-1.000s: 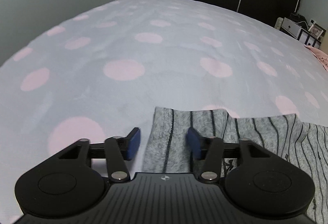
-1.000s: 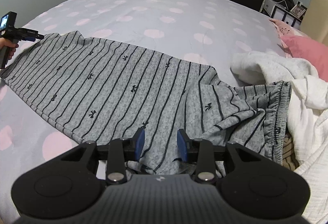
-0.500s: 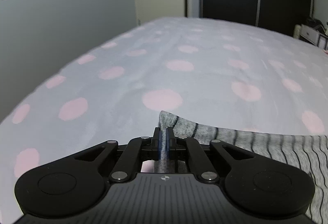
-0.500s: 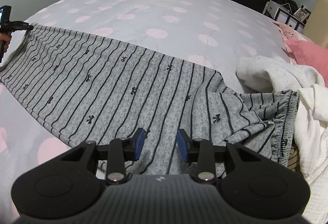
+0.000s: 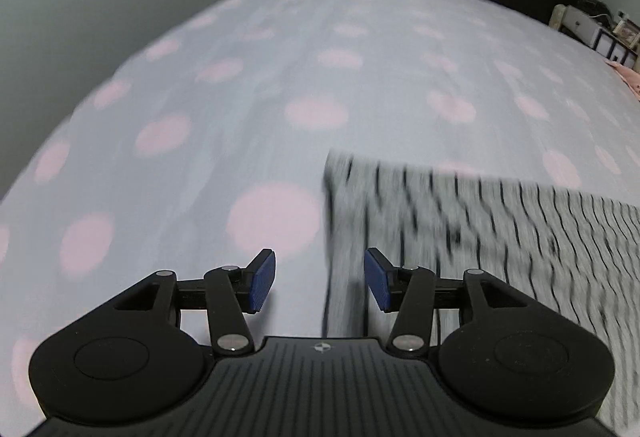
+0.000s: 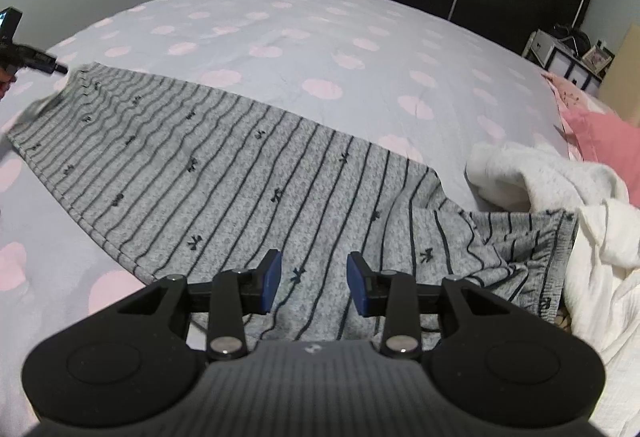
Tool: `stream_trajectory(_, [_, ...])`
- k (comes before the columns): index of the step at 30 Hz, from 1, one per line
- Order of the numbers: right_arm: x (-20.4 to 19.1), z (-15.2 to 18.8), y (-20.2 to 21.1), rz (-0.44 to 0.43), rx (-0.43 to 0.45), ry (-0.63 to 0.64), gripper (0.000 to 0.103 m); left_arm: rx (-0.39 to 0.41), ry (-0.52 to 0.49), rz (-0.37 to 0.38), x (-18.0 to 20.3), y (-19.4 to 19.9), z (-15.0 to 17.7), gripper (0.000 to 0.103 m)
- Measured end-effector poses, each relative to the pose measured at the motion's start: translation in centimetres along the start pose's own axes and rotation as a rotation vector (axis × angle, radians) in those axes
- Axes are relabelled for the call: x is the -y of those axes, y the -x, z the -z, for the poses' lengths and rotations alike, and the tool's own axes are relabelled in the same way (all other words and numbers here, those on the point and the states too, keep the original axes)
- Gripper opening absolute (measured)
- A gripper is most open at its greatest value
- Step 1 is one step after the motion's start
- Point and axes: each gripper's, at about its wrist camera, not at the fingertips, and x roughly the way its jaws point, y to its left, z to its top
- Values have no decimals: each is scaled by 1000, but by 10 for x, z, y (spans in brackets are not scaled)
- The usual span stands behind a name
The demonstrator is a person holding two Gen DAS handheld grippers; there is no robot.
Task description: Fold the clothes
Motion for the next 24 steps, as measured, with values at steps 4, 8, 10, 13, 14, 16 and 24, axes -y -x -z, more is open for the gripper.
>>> stream_trajectory(4, [-6,-1,18,-13,44,9,43,-117,219,36,-26,17,30,47])
stream_trajectory(8, [-15,0,36,2,89,49,44,-214,428,136,-41,18,59,44])
stream_trajectory(10, [-18,1,44,17,107,72,44,-242,495,171,-42,16,69,44])
stream_trajectory(13, [-21,3,56,35,127,94,44,-259,522,160,-40,6,74,29])
stream_trajectory(14, [-21,4,60,42,133,99,44,-261,509,147,-39,5,74,21])
stream_trajectory(16, [-20,5,65,65,135,107,44,-255,477,123,-36,5,72,12])
stream_trajectory(24, [21,18,72,199,68,24,45,-278,312,-50,-16,16,65,5])
